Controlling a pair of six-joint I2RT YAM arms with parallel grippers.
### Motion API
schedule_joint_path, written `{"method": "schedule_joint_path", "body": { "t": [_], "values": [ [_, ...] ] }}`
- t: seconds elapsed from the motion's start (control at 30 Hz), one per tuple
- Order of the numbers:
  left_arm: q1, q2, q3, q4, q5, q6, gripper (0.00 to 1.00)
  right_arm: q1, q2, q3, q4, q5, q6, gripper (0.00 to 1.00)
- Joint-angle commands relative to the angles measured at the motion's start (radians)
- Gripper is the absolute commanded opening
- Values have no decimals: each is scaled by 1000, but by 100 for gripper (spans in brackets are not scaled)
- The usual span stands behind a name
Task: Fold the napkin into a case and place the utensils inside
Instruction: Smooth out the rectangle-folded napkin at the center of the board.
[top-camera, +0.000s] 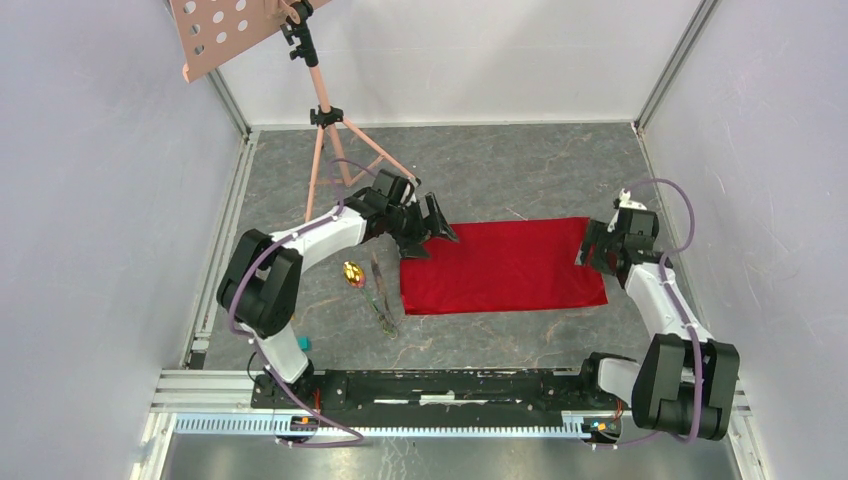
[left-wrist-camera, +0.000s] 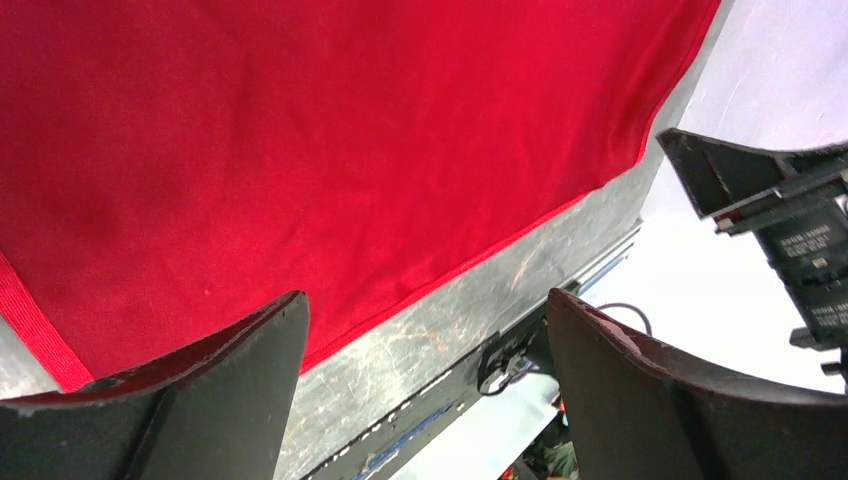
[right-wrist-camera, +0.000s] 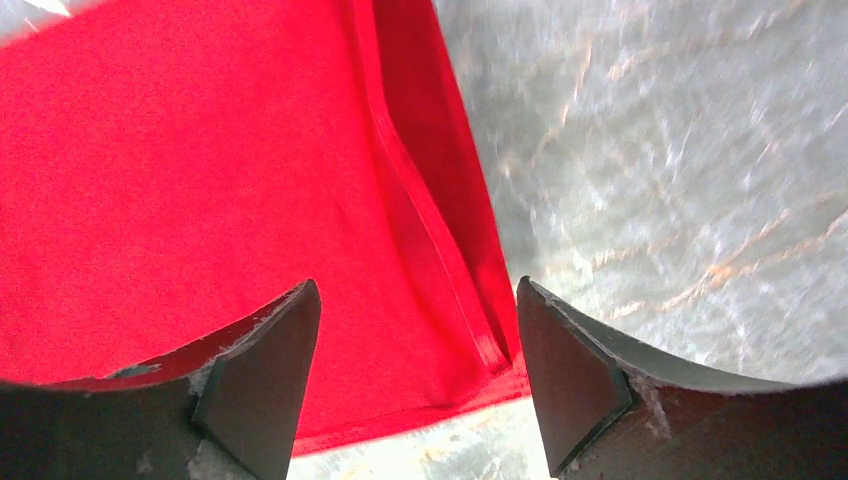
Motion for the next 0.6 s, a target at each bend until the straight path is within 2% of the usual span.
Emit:
{"method": "schedule_joint_path", "body": {
  "t": [0.0, 0.27, 0.47, 0.57],
  "values": [
    [41, 81, 75, -7, 40, -45, 94, -8, 71, 122, 116, -4, 23, 77],
    [85, 191, 194, -18, 31, -40, 93, -101, 360, 292, 224, -212, 48, 59],
    [112, 260, 266, -29, 39, -35, 92, -126, 467, 324, 290, -330, 78, 46],
    [127, 276, 295, -52, 18, -18, 91, -125, 496, 326, 309, -347, 93, 43]
  ]
}}
